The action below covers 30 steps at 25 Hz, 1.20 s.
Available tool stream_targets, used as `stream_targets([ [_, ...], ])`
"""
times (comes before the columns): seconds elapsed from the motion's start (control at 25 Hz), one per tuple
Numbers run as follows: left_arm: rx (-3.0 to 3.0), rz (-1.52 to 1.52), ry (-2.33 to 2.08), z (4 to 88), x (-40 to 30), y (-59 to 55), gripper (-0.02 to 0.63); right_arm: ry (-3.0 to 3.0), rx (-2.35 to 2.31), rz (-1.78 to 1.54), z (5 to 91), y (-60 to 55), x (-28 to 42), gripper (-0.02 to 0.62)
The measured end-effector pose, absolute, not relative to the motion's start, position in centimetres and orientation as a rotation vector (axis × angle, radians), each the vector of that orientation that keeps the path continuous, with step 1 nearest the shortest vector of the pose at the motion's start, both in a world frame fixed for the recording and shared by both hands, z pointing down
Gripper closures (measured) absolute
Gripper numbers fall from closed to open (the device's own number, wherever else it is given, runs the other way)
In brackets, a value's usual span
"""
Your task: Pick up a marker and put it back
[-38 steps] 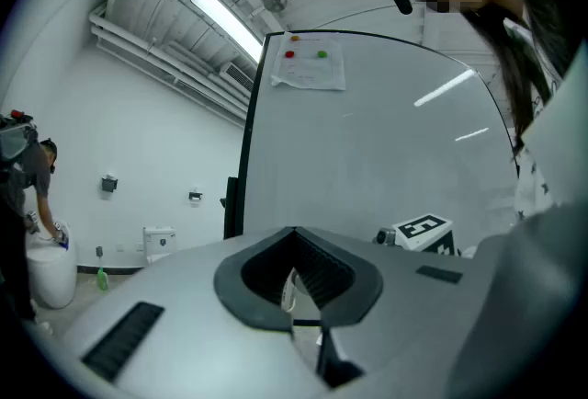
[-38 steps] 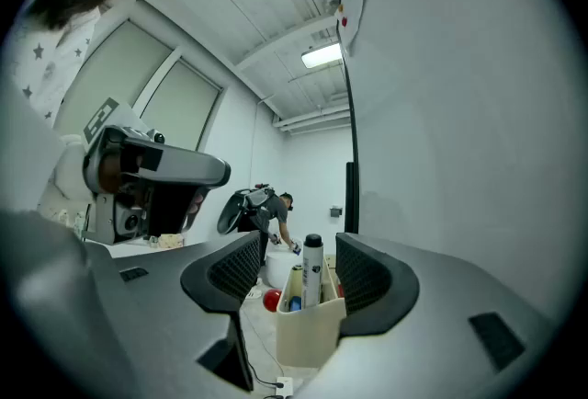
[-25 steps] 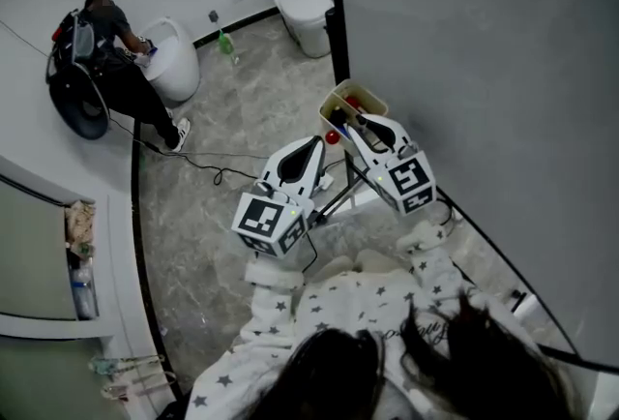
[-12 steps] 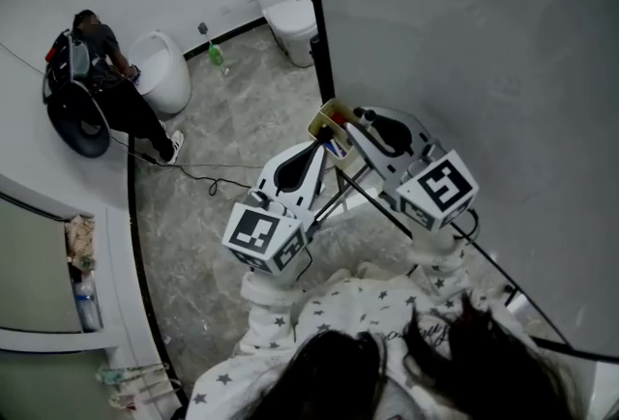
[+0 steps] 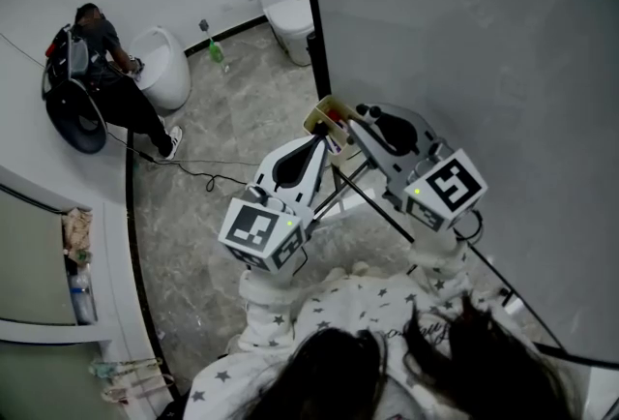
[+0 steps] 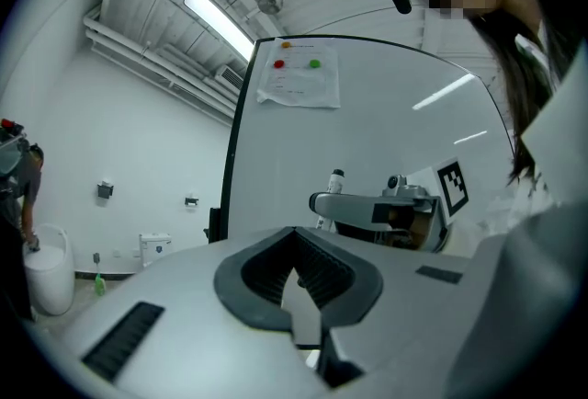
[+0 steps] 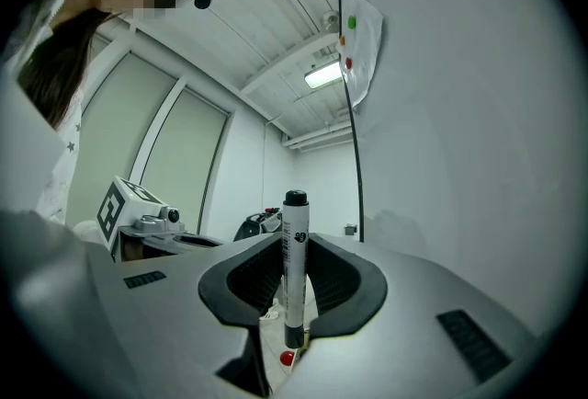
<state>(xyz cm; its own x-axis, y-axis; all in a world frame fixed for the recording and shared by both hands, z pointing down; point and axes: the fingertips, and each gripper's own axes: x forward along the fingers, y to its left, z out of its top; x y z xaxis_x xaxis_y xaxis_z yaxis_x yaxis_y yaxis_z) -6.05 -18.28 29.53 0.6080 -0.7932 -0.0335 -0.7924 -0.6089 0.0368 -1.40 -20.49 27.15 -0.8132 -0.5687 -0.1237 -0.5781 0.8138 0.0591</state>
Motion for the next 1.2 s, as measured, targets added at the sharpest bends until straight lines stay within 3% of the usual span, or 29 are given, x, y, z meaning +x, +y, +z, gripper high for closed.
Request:
stream_targets([
  [0.52,2.809,-0.131,-1.398,29.2,-6.8,-18.8,0.604,2.904,-0.902,0.187,28.1,-22.3,-2.6,0.515],
  [1.2,2.734,-0.128,-1.534,30.4,-10.8,-17.8,0.604,2.977,-1.006,0.186,39.6,-27.0,-5.8,0.515],
])
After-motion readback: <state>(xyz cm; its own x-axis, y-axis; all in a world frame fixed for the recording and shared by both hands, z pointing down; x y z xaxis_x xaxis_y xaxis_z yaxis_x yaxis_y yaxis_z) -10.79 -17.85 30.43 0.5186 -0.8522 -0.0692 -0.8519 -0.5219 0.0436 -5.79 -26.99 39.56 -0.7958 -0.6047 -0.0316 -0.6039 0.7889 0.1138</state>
